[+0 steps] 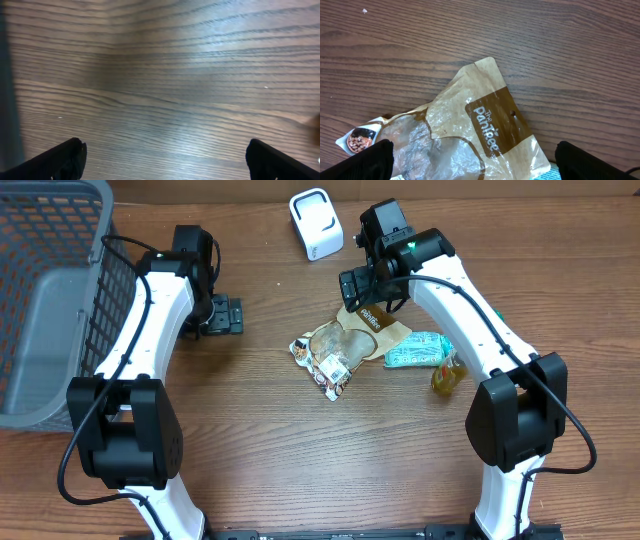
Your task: Scan the item barcode
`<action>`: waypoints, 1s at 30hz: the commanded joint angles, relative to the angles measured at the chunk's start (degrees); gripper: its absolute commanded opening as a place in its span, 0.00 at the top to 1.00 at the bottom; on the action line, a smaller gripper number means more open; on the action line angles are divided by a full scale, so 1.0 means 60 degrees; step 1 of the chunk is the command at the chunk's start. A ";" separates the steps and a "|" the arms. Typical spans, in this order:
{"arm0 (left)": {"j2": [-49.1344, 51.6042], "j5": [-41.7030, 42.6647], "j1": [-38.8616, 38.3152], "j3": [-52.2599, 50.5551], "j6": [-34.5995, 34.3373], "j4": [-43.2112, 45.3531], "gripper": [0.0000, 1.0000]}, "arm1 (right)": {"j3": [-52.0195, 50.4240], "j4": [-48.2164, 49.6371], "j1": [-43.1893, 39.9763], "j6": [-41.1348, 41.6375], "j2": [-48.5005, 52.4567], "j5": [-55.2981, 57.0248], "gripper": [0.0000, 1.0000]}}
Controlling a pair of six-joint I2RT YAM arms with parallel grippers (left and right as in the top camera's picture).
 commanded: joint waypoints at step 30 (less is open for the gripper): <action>-0.2051 0.2189 -0.0018 -0.8408 0.0011 1.0029 0.00 | -0.0051 0.0040 0.0015 0.0033 0.0015 0.0095 0.00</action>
